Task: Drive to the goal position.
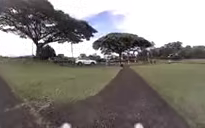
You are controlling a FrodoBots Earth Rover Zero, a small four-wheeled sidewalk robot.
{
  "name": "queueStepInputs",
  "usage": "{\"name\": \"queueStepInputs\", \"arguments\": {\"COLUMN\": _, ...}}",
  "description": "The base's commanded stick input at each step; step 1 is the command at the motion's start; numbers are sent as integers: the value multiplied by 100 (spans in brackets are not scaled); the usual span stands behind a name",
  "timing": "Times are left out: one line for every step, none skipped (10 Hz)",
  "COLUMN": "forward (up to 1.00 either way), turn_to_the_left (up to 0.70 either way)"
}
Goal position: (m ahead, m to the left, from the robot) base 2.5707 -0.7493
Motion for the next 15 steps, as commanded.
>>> {"name": "queueStepInputs", "arguments": {"forward": 39, "turn_to_the_left": 0}}
{"name": "queueStepInputs", "arguments": {"forward": 70, "turn_to_the_left": 0}}
{"name": "queueStepInputs", "arguments": {"forward": 70, "turn_to_the_left": 0}}
{"name": "queueStepInputs", "arguments": {"forward": 70, "turn_to_the_left": 0}}
{"name": "queueStepInputs", "arguments": {"forward": 70, "turn_to_the_left": 0}}
{"name": "queueStepInputs", "arguments": {"forward": 70, "turn_to_the_left": 0}}
{"name": "queueStepInputs", "arguments": {"forward": 70, "turn_to_the_left": 0}}
{"name": "queueStepInputs", "arguments": {"forward": 70, "turn_to_the_left": 0}}
{"name": "queueStepInputs", "arguments": {"forward": 70, "turn_to_the_left": 0}}
{"name": "queueStepInputs", "arguments": {"forward": 70, "turn_to_the_left": 0}}
{"name": "queueStepInputs", "arguments": {"forward": 70, "turn_to_the_left": 0}}
{"name": "queueStepInputs", "arguments": {"forward": 70, "turn_to_the_left": -12}}
{"name": "queueStepInputs", "arguments": {"forward": 70, "turn_to_the_left": -35}}
{"name": "queueStepInputs", "arguments": {"forward": 70, "turn_to_the_left": -35}}
{"name": "queueStepInputs", "arguments": {"forward": 70, "turn_to_the_left": -35}}
